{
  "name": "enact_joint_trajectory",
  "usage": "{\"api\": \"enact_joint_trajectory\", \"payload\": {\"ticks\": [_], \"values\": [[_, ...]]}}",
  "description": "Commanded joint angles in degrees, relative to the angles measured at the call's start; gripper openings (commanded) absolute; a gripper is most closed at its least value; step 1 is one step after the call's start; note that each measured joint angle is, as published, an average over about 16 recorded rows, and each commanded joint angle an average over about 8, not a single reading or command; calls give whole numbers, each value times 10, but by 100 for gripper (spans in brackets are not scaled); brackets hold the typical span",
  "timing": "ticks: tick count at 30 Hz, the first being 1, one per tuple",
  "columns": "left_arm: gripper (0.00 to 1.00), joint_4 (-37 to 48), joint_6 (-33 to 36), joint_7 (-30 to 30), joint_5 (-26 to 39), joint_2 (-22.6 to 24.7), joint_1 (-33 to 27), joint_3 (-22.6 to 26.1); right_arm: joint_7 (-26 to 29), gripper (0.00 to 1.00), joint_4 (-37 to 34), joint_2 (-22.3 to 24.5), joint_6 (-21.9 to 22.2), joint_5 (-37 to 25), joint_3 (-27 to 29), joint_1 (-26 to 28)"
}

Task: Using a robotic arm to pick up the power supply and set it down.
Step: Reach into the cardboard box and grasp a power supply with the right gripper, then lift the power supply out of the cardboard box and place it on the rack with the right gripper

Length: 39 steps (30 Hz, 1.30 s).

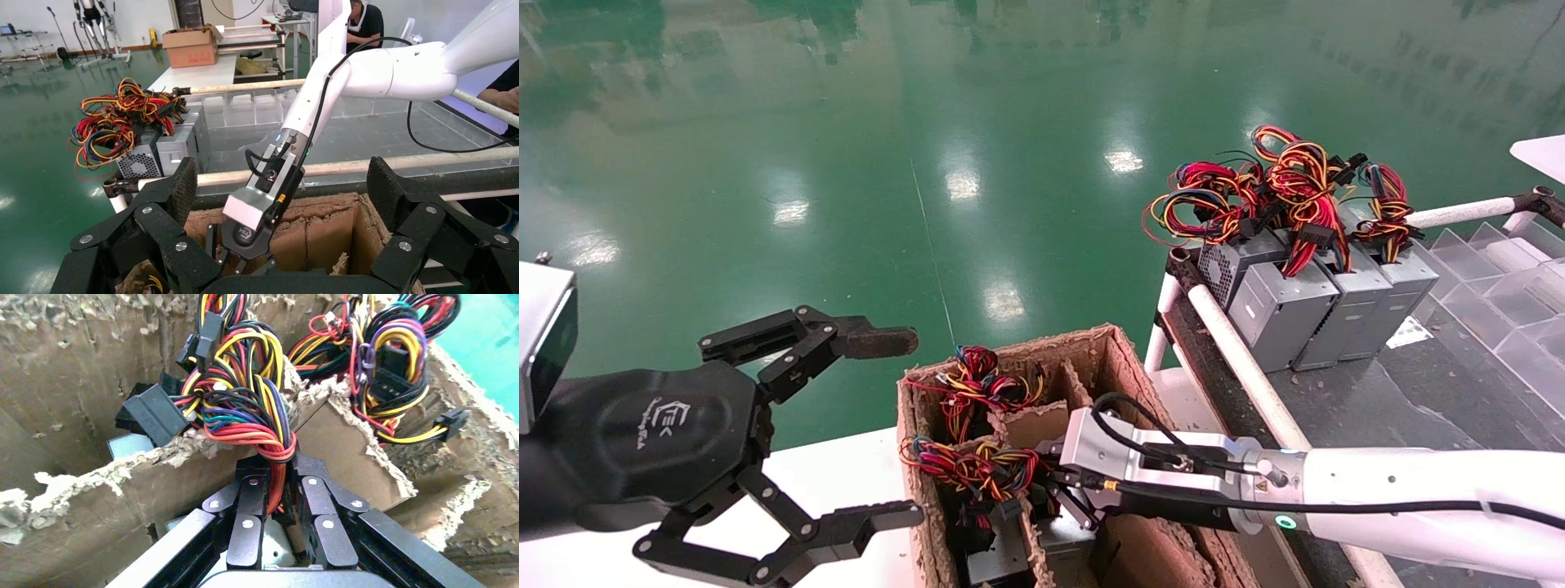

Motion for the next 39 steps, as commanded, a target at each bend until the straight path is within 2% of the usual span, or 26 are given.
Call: {"api": "enact_joint_trajectory", "payload": {"ticks": [1, 11, 20, 31, 39], "values": [[100, 0, 0, 0, 0, 0, 0, 0, -1, 0, 3, 3, 0, 6, 3, -2], [100, 0, 0, 0, 0, 0, 0, 0, 6, 0, 32, 30, 12, 57, 39, -18], [100, 0, 0, 0, 0, 0, 0, 0, 6, 0, 45, 64, 26, 130, 95, -29], [100, 0, 0, 0, 0, 0, 0, 0, -17, 0, 52, 113, -5, 238, 172, -16], [100, 0, 0, 0, 0, 0, 0, 0, -20, 0, 47, 156, -13, 290, 223, -7]]}}
